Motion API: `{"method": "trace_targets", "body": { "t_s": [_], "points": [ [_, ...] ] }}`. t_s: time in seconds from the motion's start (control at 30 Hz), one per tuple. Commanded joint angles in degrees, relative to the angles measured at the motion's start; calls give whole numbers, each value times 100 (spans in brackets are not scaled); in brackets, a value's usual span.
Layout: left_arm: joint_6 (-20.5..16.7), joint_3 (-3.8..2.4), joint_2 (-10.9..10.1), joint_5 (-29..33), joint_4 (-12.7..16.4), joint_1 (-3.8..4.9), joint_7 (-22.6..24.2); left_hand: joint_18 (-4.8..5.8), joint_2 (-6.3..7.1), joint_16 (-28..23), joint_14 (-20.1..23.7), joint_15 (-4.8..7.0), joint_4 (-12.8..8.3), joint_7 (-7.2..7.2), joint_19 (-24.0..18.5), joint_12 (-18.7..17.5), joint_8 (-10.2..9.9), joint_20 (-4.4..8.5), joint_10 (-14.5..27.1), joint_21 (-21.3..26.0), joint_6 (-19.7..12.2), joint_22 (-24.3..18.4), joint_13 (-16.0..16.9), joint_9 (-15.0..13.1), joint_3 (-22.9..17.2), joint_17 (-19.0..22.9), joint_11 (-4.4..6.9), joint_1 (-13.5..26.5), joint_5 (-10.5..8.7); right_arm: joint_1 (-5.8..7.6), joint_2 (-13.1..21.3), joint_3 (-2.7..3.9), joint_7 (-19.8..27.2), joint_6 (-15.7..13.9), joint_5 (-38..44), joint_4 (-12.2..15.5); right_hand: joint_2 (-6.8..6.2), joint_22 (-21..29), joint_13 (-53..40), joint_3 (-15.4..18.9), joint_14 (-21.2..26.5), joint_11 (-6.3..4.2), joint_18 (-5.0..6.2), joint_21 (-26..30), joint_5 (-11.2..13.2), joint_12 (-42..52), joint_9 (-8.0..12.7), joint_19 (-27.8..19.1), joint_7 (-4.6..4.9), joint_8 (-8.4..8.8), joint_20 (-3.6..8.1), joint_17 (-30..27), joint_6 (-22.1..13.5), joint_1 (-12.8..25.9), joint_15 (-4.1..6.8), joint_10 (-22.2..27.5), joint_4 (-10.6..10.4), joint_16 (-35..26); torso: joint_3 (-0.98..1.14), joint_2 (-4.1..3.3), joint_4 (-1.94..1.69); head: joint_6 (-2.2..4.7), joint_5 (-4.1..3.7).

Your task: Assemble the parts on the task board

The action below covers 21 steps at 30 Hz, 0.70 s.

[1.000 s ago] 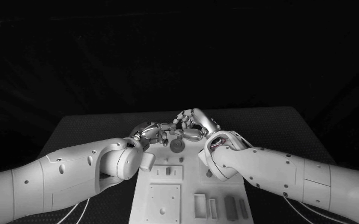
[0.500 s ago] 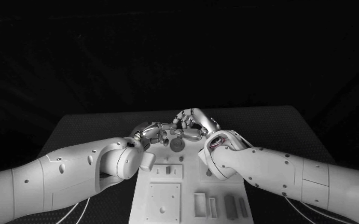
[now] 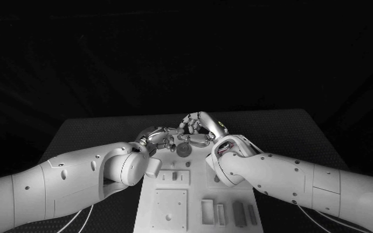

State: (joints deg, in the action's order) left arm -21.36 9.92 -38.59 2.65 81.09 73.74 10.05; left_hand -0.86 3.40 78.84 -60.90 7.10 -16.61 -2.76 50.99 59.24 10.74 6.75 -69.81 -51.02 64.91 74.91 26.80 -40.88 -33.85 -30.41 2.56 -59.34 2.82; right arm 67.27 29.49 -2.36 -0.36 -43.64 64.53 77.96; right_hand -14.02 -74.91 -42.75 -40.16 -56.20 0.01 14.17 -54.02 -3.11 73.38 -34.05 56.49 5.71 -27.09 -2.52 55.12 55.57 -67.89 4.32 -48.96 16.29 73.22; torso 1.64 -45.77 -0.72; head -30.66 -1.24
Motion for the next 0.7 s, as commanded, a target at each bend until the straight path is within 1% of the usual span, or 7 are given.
{"method": "trace_targets", "body": {
  "t_s": [0.03, 0.17, 0.27, 0.33, 0.47, 0.57, 0.7],
  "points": [
    [171, -9, 10, 3, 32, 8, 19, 66, 1, 35, -110, 239, 9, 31, 50, 26, 14, 706, 96, -25, 215, 123, 7, -2, 33, -5, 128, -3, 24, -10, -3, -6, -2, -8, 139, -13, -25, -120, -25, -144, -17, 5, 83, -25, 31, -4, -28, -26, -2, 36, 28, 4, 28, -19, 37, -32, -4, 21, -2, 0, 4, -8, -1],
    [185, -9, 9, 3, 30, 8, 11, 67, 3, 37, -108, 240, 13, 30, 50, 31, 11, 707, 100, -28, 210, 122, 5, 4, 34, -3, 127, 4, 24, -11, 6, -7, 45, 18, 98, -12, 4, -115, -60, -363, -19, 15, 83, -44, 21, -39, -60, -33, 7, 84, 16, -6, 31, 14, 26, -42, -35, 14, 2, -1, 2, -8, -2],
    [190, -9, 9, 3, 28, 8, 6, 67, 1, 39, -108, 240, 15, 29, 51, 35, 9, 708, 102, -30, 206, 121, 4, 8, 34, -2, 127, 9, 24, -11, 15, -7, 86, 31, 44, -11, 27, -115, -103, -594, -29, 29, 83, -61, -50, -76, -67, -31, 21, 164, 0, -16, 46, 99, 7, -62, -118, 8, 2, 1, 1, -10, -5],
    [193, -9, 5, 3, 28, 8, 5, 69, 2, 40, -106, 240, 19, 28, 52, 38, 6, 709, 105, -32, 201, 120, 2, 13, 36, 0, 126, 17, 24, -12, 19, -7, 129, 62, -15, -12, 66, -117, -155, -707, -33, 34, 83, -90, -313, -113, -71, -35, 28, 245, 0, -20, 69, 210, -2, -79, -173, 9, 1, 2, 2, -14, -6],
    [196, -9, -3, 3, 24, 8, 1, 71, 3, 41, -101, 239, 25, 25, 52, 44, 2, 710, 114, -35, 191, 118, -3, 22, 38, 5, 123, 35, 24, -12, 28, -7, 184, 86, -71, -11, 162, -115, -213, -796, -34, 33, 83, -118, -695, -159, -76, -47, 29, 324, 5, -24, 108, 321, -3, -100, -241, 9, 1, -1, 3, -17, -8],
    [204, -9, -4, 4, 23, 8, -2, 74, 9, 42, -96, 236, 32, 19, 52, 49, -9, 712, 123, -38, 169, 115, -8, 34, 41, 11, 118, 56, 24, -12, 31, -7, 192, 100, -72, -14, 231, -113, -232, -833, -34, 32, 83, -124, -789, -175, -75, -51, 28, 348, 5, -27, 126, 355, -3, -111, -267, 7, 2, -2, 2, -18, -7],
    [225, -9, -7, 4, 23, 8, -3, 81, 38, 43, -85, 225, 54, 4, 49, 62, -30, 714, 145, -42, 123, 111, -21, 60, 57, 24, 104, 118, 23, -12, 39, -7, 192, 130, -72, -17, 273, -113, -245, -853, -37, 29, 83, -130, -799, -182, -76, -52, 23, 358, 7, -26, 143, 370, -2, -121, -274, 10, -1, 0, 1, -29, -14]
  ]
}}
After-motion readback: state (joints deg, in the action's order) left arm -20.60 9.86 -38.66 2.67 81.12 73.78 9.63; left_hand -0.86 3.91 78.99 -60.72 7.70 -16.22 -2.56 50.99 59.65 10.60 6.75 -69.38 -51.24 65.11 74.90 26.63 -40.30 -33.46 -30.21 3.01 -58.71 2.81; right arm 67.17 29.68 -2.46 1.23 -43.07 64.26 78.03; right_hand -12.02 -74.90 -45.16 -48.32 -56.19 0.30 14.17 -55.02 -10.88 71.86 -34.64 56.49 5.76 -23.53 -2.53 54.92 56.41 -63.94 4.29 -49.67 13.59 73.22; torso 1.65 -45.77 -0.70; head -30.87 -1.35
